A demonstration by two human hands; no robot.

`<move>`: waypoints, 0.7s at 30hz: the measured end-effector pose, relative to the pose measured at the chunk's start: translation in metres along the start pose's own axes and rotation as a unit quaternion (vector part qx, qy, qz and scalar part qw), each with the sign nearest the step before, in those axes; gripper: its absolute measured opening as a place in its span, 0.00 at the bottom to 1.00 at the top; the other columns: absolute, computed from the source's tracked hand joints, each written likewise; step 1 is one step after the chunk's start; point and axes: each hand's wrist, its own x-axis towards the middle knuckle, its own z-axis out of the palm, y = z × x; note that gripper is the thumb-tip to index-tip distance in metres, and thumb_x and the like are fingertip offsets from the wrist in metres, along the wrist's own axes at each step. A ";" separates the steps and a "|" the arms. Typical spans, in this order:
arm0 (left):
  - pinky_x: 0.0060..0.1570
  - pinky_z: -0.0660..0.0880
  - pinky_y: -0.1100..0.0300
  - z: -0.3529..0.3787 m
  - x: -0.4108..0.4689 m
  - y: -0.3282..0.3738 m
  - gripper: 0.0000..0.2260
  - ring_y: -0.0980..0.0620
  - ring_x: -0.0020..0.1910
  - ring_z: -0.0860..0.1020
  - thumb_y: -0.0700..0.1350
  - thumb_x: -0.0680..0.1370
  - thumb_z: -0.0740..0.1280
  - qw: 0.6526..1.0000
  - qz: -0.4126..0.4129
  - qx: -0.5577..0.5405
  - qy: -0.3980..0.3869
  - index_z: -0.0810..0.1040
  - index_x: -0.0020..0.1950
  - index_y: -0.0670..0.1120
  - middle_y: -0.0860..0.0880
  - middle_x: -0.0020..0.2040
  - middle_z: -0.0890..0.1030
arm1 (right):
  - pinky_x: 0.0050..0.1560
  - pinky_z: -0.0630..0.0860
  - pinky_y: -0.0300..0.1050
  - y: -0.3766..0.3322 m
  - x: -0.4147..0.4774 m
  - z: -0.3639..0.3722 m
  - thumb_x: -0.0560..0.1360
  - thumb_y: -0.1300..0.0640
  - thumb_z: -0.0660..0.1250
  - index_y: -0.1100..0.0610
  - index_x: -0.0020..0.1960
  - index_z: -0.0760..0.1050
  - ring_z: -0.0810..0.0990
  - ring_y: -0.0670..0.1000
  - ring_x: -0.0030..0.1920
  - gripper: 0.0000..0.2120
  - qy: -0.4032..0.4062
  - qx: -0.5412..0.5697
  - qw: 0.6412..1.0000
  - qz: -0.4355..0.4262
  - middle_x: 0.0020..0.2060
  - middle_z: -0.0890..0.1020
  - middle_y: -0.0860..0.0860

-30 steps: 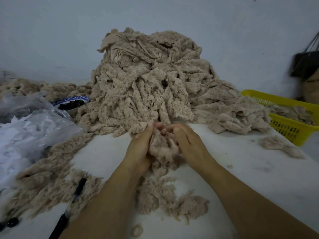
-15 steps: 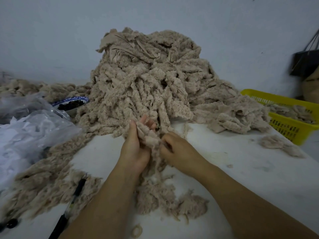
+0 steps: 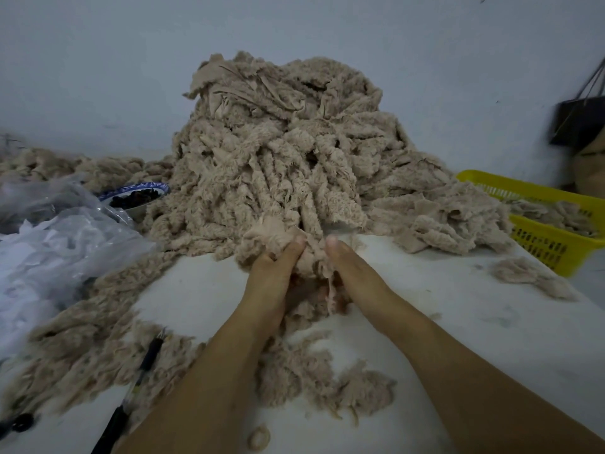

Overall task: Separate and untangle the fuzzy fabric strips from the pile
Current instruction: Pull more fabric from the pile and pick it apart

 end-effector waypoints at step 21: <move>0.24 0.66 0.67 -0.030 0.020 0.006 0.10 0.59 0.23 0.68 0.44 0.86 0.56 0.931 0.006 -0.302 0.204 0.75 0.49 0.45 0.52 0.28 0.72 | 0.23 0.66 0.34 -0.018 0.013 -0.012 0.81 0.40 0.58 0.45 0.51 0.80 0.69 0.41 0.22 0.15 0.184 0.138 0.971 -0.069 0.23 0.74 0.42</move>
